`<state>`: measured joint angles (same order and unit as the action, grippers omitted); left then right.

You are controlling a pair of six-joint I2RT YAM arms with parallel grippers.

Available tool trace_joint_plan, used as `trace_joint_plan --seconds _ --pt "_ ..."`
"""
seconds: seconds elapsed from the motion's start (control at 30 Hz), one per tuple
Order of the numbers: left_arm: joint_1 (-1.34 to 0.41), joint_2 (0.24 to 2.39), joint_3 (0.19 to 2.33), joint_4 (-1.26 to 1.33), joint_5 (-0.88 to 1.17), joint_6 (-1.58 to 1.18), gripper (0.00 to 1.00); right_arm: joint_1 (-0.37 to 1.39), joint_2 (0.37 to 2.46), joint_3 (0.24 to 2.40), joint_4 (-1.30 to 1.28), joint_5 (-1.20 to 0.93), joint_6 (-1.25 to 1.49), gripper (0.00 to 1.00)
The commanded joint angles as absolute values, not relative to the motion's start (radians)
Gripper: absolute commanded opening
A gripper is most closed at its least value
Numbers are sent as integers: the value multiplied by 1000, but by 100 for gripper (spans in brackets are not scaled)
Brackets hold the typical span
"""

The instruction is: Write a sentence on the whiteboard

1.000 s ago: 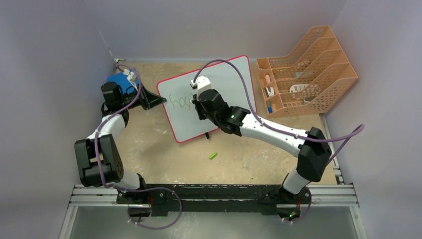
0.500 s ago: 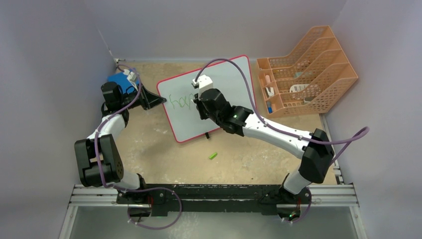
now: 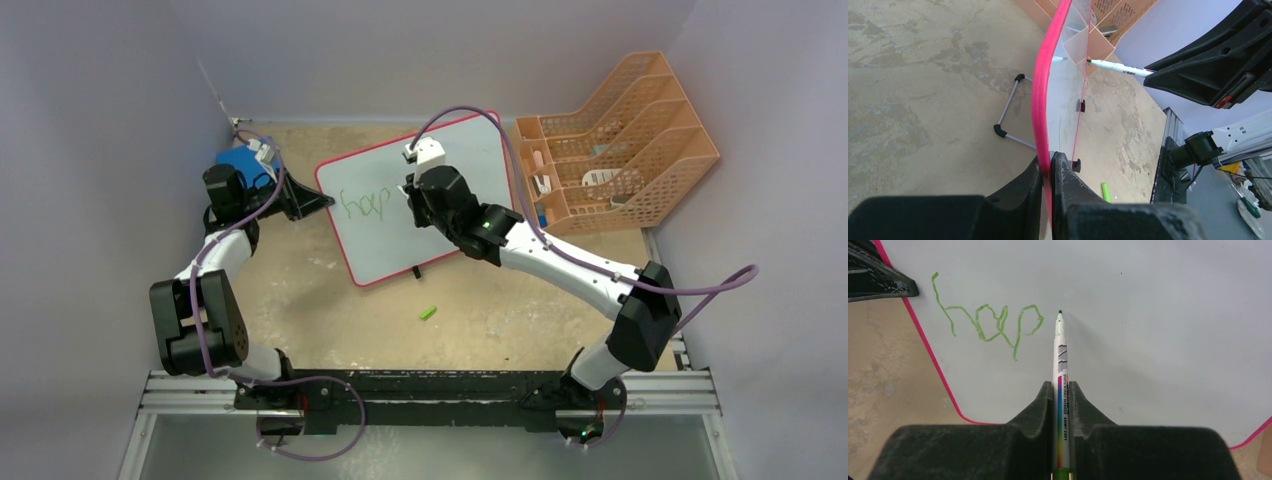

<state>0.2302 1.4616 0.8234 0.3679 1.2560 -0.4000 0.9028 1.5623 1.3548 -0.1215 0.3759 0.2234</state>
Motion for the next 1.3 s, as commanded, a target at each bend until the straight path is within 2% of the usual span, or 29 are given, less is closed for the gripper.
trace_joint_plan --seconds 0.0,1.27 --pt "210 1443 845 357 1254 -353 0 904 1553 1366 -86 391 216 0" --pt "210 1443 845 359 1258 -354 0 903 1601 1383 -109 371 230 0"
